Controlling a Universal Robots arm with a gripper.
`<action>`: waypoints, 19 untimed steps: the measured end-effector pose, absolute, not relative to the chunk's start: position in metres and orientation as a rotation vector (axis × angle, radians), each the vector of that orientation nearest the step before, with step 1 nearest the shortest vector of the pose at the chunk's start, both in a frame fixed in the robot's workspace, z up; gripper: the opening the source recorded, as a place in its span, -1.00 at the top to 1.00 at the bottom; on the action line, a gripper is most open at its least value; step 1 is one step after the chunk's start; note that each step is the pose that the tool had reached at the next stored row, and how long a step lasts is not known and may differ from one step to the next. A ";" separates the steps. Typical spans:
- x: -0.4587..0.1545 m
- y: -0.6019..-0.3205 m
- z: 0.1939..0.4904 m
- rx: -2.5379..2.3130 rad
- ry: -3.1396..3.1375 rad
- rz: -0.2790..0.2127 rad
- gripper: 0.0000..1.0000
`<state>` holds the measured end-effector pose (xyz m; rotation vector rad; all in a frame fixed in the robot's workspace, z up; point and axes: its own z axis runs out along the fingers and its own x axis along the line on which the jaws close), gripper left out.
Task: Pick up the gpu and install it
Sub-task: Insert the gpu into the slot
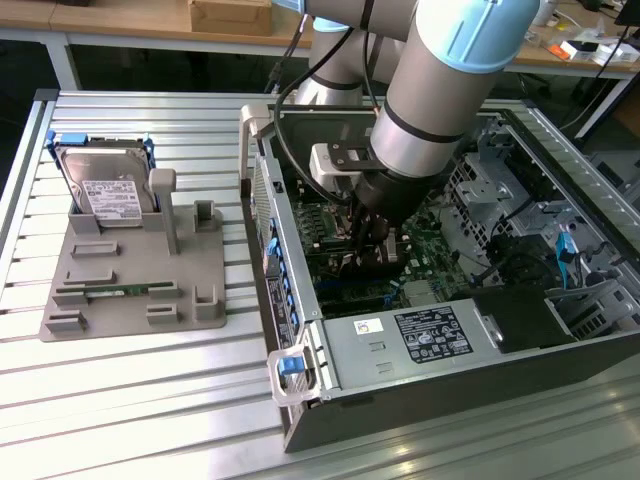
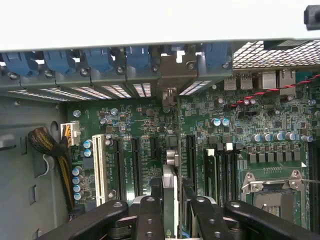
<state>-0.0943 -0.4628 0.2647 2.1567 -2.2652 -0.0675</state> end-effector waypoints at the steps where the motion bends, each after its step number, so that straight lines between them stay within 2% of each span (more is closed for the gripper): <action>1: -0.094 -0.463 0.265 2.156 -2.265 -0.067 0.47; 6: -0.094 -0.460 0.265 2.151 -2.260 -0.055 0.47; 19: -0.094 -0.460 0.269 2.154 -2.263 -0.062 0.47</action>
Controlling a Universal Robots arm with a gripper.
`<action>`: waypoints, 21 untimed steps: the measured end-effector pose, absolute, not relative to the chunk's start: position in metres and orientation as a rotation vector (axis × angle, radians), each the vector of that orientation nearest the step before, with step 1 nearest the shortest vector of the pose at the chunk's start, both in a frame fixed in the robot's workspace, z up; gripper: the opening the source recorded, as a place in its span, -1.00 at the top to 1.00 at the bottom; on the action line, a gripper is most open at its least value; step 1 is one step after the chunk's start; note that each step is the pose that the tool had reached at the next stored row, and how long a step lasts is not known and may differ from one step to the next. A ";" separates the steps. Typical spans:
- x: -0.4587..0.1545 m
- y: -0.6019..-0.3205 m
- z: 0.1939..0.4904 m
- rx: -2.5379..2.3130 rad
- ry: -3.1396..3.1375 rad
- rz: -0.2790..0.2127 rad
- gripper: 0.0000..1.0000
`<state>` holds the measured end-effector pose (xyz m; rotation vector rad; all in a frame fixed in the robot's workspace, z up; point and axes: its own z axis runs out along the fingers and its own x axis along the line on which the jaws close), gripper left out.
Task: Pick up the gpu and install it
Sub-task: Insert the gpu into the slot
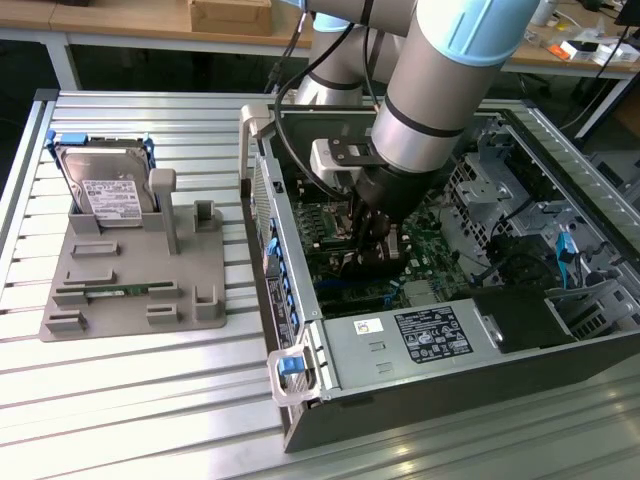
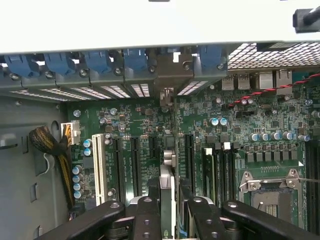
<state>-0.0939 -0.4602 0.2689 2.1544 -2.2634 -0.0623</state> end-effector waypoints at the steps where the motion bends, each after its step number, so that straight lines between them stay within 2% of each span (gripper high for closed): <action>1: -0.094 -0.460 0.269 2.154 -2.263 -0.062 0.47; 21: -0.094 -0.457 0.267 2.154 -2.263 -0.061 0.47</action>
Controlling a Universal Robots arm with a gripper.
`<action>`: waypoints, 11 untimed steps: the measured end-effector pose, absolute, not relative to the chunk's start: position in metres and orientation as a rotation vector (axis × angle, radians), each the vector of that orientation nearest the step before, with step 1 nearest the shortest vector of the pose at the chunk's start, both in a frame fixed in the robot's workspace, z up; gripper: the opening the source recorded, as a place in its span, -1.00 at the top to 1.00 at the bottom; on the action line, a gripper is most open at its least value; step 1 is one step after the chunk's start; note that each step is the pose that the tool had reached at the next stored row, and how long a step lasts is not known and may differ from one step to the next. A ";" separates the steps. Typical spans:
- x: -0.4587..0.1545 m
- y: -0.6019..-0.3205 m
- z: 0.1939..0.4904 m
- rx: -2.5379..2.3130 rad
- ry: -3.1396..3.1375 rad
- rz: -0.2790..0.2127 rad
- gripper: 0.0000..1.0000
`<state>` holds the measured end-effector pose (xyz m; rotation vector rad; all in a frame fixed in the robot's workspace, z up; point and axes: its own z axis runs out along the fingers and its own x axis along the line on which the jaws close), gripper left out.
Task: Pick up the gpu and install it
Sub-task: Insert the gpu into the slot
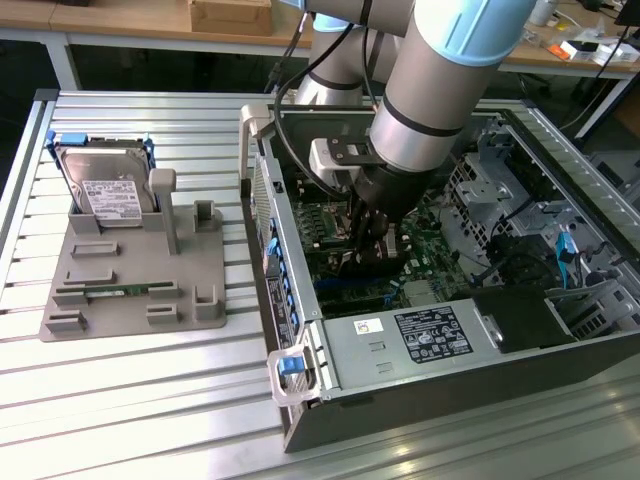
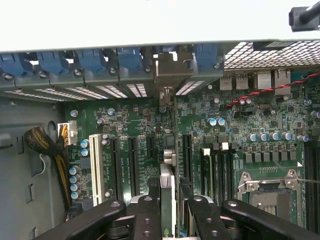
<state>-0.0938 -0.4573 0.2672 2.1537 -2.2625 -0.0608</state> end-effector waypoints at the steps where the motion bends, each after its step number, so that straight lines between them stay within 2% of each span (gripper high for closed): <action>1: -0.094 -0.457 0.267 2.153 -2.262 -0.060 0.47; 11: -0.094 -0.457 0.266 2.152 -2.261 -0.058 0.47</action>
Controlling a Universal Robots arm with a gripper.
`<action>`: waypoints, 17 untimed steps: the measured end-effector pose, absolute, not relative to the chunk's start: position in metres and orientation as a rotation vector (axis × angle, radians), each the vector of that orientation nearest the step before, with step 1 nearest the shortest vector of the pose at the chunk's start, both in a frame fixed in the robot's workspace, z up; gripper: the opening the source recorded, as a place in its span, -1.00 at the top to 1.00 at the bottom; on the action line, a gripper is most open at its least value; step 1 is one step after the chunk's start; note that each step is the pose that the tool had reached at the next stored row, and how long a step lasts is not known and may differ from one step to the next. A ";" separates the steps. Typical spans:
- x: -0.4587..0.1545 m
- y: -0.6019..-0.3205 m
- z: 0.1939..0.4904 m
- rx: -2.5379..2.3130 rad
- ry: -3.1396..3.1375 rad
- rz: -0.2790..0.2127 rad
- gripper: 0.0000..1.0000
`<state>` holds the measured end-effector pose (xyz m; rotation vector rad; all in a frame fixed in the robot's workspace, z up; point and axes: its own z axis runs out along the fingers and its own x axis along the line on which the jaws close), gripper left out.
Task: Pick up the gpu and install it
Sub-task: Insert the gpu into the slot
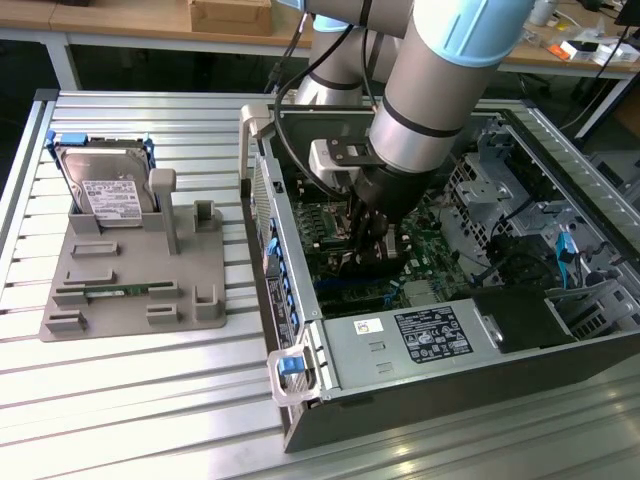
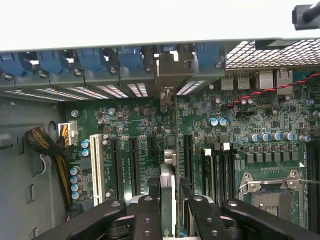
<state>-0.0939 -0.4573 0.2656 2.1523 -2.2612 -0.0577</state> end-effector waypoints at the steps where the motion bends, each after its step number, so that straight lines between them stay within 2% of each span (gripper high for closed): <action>1: -0.094 -0.457 0.266 2.153 -2.262 -0.058 0.47; 17: -0.094 -0.455 0.265 2.170 -2.243 -0.057 0.47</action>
